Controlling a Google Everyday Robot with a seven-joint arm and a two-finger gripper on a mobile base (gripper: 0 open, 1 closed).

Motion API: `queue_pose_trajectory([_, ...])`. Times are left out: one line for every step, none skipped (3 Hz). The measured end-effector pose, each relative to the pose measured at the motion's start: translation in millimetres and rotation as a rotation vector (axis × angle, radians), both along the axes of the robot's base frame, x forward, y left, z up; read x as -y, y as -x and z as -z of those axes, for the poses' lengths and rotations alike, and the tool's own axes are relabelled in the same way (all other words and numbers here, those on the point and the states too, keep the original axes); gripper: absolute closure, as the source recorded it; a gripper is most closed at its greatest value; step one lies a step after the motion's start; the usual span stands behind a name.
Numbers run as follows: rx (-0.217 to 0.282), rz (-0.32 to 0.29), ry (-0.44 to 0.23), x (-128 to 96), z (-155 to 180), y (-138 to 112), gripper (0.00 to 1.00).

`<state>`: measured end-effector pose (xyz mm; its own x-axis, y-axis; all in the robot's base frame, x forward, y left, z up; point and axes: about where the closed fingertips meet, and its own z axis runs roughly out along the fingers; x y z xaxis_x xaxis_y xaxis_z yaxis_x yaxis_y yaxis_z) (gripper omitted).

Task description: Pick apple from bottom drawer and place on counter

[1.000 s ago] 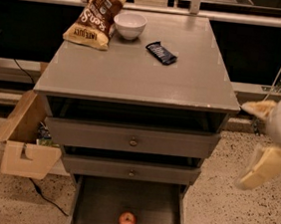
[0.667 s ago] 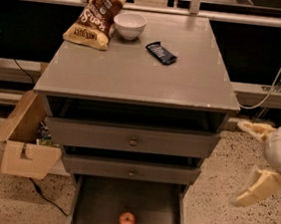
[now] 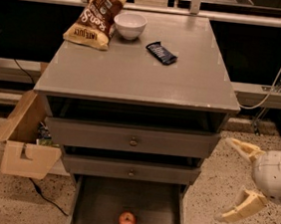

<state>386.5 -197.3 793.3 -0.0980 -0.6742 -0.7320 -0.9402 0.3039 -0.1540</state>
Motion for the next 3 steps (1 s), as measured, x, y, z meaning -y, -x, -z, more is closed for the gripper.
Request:
queue_pose_trajectory([-0.022,0.003,-0.02,-3,13,-1,0.0])
queue_pose_trajectory([-0.046,0.013,-0.128,-12,68,6,0.0])
queue_pose_trajectory([-0.037,0.011,-0.121,-13,74,6,0.0])
